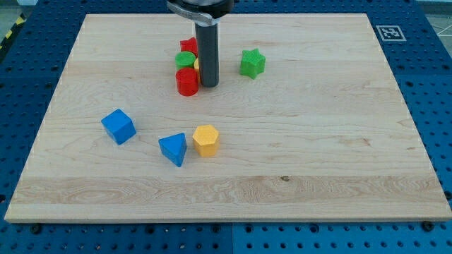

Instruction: Point at bottom center

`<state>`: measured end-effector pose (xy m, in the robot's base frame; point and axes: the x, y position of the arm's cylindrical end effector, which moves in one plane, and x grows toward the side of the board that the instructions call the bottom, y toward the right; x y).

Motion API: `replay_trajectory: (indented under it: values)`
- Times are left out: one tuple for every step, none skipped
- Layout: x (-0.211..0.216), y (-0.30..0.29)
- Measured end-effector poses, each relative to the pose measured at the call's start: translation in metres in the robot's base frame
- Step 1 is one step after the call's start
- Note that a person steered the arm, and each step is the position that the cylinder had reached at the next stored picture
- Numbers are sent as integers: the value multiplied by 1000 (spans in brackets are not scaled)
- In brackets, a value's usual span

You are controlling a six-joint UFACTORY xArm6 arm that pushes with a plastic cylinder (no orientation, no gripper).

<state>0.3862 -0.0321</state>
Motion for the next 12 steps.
replay_trajectory:
  values:
    - [0, 28]
    - [-14, 54]
    - [-54, 38]
    - [-67, 26]
    - [-104, 23]
    - [-131, 46]
    - [-131, 100]
    - [-122, 139]
    - [-103, 152]
    - [-90, 172]
    - [-48, 180]
    - [12, 179]
